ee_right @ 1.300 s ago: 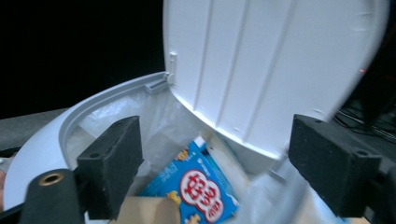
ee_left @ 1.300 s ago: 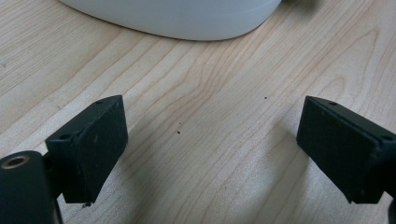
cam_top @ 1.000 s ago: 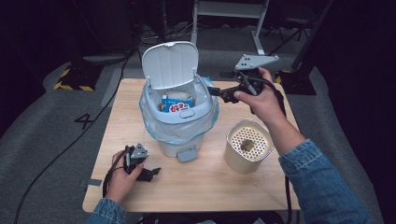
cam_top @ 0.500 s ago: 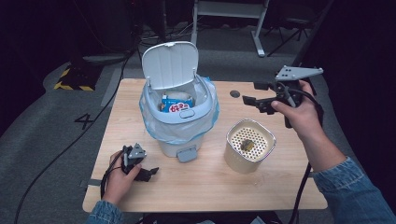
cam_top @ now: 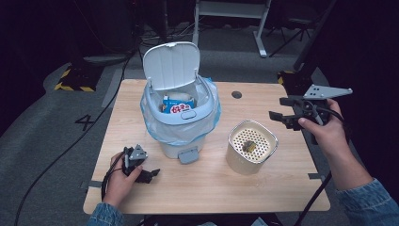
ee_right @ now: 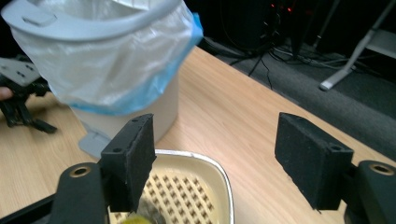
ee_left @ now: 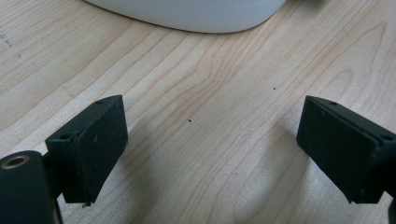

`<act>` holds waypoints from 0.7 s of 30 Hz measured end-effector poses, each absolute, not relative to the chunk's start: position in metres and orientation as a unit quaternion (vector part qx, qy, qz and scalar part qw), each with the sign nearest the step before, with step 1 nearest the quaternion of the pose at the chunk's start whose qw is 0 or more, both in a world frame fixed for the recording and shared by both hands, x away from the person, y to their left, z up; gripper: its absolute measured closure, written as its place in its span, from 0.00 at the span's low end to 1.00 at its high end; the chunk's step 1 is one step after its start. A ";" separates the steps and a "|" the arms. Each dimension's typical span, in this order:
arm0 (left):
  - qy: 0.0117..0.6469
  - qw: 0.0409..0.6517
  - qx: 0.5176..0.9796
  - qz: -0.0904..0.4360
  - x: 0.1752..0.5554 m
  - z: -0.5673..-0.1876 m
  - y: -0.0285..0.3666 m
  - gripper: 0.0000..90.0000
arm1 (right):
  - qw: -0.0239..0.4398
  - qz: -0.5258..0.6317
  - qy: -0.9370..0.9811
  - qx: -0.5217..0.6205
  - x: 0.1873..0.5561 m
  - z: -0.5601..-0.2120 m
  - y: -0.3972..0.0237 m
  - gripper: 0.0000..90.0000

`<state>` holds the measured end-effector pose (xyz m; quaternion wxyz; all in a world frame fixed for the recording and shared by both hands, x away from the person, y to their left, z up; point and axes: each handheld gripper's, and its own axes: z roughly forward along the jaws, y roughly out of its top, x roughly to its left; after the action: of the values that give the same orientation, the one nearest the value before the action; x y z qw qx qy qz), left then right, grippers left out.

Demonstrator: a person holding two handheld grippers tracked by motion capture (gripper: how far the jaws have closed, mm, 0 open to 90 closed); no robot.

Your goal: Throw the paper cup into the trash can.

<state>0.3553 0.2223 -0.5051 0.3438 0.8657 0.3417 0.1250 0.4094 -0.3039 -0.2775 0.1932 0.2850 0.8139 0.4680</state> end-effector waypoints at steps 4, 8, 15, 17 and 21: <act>0.342 0.344 0.866 0.125 0.355 -0.505 0.222 0.10 | 0.199 0.454 0.816 0.297 0.401 -0.291 -0.320 0.32; 0.342 0.344 0.866 0.125 0.355 -0.505 0.222 0.10 | 0.199 0.448 0.814 0.312 0.394 -0.307 -0.334 0.31; 0.341 0.343 0.866 0.126 0.355 -0.505 0.222 0.10 | 0.198 0.423 0.809 0.357 0.381 -0.340 -0.357 0.31; 0.342 0.344 0.866 0.125 0.355 -0.505 0.222 0.10 | 0.187 0.422 0.801 0.381 0.377 -0.355 -0.364 0.32; 0.345 0.344 0.864 0.126 0.355 -0.505 0.222 0.10 | 0.174 0.418 0.795 0.404 0.373 -0.378 -0.374 0.32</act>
<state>0.3546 0.2220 -0.5052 0.3441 0.8640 0.3454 0.1260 0.3733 -0.3738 -0.3776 0.1740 0.4037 0.7948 0.4184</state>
